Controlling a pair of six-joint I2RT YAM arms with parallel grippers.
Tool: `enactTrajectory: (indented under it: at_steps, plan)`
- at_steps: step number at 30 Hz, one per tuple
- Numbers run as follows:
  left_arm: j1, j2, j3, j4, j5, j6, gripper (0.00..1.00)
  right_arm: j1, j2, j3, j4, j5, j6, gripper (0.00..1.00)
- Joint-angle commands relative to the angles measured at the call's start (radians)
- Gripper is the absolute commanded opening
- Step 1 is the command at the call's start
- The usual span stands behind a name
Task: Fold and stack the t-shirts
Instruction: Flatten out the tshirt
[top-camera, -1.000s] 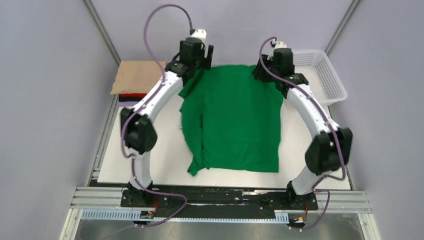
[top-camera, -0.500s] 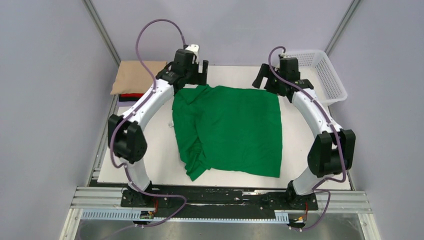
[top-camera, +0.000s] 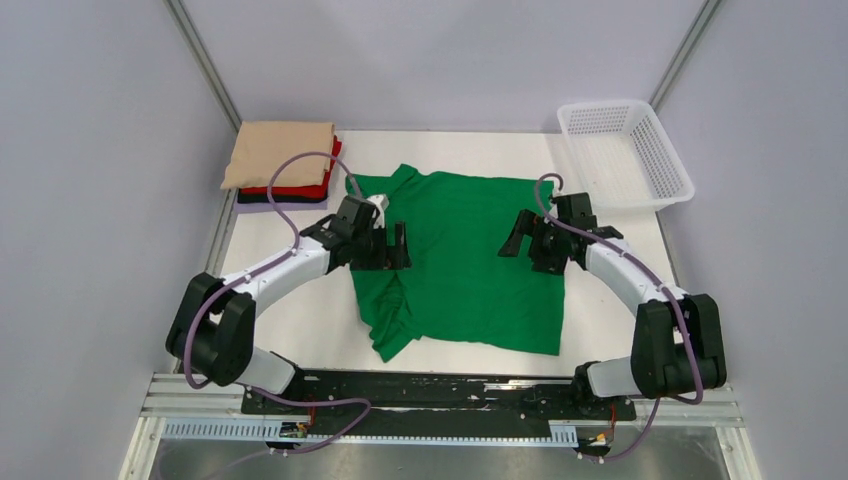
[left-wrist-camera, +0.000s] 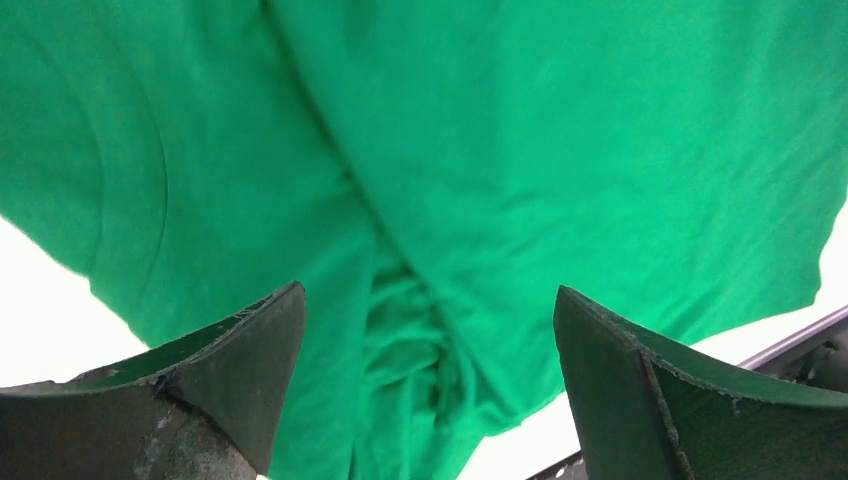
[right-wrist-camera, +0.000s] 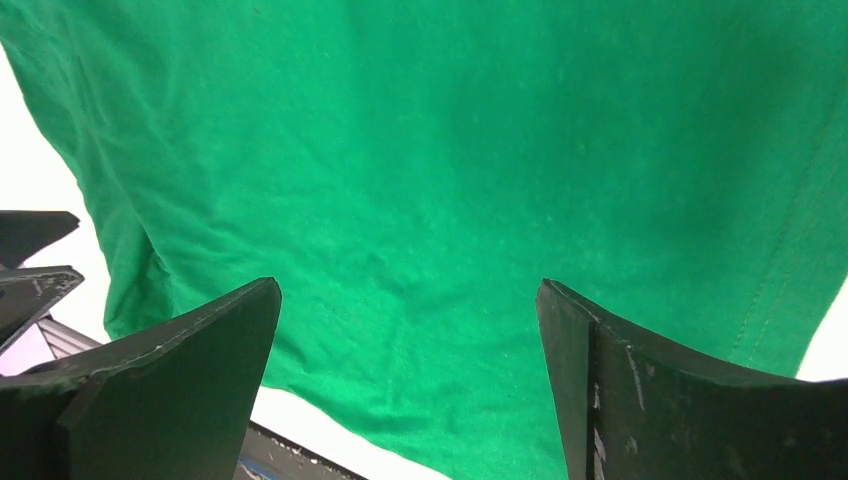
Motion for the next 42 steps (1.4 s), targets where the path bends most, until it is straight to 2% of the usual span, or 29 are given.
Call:
enactTrajectory:
  at_steps: [1,3,7,13,22,27,31,36,42]
  plan:
    - [0.002,-0.068,-0.094,0.096,0.034,-0.092,1.00,0.005,-0.023,-0.069,0.103,-0.038,0.056,1.00]
    - [0.003,-0.030,-0.128,0.158,0.038,-0.118,1.00,0.004,0.009,-0.080,0.118,-0.023,0.059,1.00]
    - [0.016,0.101,-0.076,0.094,-0.072,-0.173,1.00,0.002,0.102,-0.056,0.122,0.046,0.061,1.00]
    - [0.125,0.217,-0.015,0.134,-0.115,-0.194,1.00,-0.032,0.233,0.007,0.131,0.116,0.066,1.00]
    - [0.198,0.487,0.312,0.099,-0.094,-0.123,1.00,-0.106,0.454,0.222,0.153,0.110,0.023,1.00]
    - [0.207,0.591,0.523,-0.022,-0.086,-0.081,1.00,-0.124,0.515,0.364,0.116,0.122,0.022,1.00]
    - [0.202,0.503,0.551,-0.050,-0.112,-0.050,1.00,-0.125,0.441,0.419,0.084,0.113,0.005,1.00]
    - [0.172,0.316,0.521,-0.165,-0.258,-0.010,1.00,-0.124,0.259,0.386,0.033,0.106,0.005,1.00]
    - [0.146,-0.025,0.278,-0.201,-0.341,-0.065,1.00,-0.126,0.006,0.215,0.029,0.232,0.038,1.00]
